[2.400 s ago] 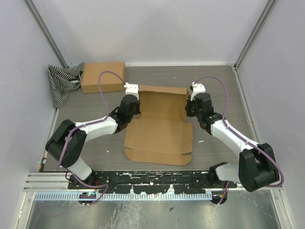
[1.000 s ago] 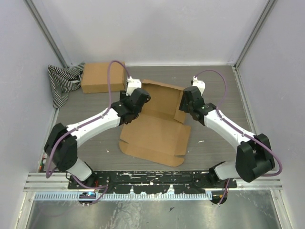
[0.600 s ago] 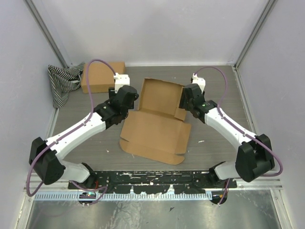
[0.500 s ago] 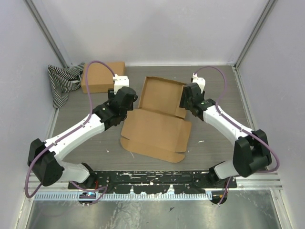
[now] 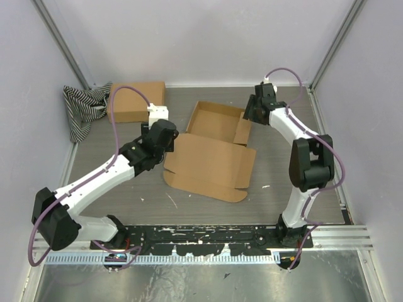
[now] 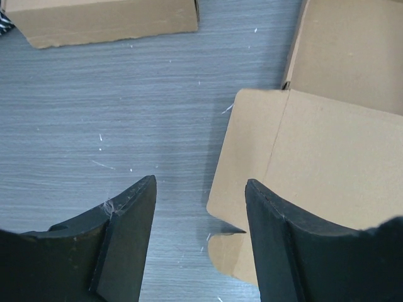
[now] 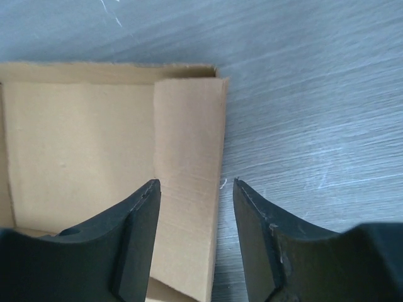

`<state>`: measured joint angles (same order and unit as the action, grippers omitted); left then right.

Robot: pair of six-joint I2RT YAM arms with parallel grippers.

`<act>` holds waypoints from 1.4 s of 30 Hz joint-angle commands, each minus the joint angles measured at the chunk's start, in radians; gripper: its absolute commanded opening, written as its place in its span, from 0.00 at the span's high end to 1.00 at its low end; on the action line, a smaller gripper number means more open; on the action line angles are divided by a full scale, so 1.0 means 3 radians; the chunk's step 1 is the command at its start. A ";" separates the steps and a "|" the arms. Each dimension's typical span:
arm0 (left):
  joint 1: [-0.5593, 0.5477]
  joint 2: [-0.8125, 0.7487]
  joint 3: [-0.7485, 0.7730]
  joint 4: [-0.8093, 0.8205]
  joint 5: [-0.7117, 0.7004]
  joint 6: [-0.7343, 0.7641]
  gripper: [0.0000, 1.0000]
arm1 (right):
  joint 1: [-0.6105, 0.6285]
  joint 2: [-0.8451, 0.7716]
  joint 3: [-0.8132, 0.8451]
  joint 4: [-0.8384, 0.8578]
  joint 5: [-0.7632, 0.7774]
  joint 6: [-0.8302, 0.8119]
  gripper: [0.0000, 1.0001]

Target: Fold the paper box

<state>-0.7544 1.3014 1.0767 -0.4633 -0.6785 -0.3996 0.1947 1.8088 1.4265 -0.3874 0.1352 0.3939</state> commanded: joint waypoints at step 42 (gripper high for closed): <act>0.0020 -0.0183 -0.0305 0.0038 0.0282 -0.0031 0.36 | 0.0414 0.0289 -0.0058 -0.0854 0.0669 0.0059 0.65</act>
<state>-0.7532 1.2652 0.9604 -0.4339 -0.5915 -0.4171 0.3233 2.0106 1.4631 -0.6518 0.4557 0.3744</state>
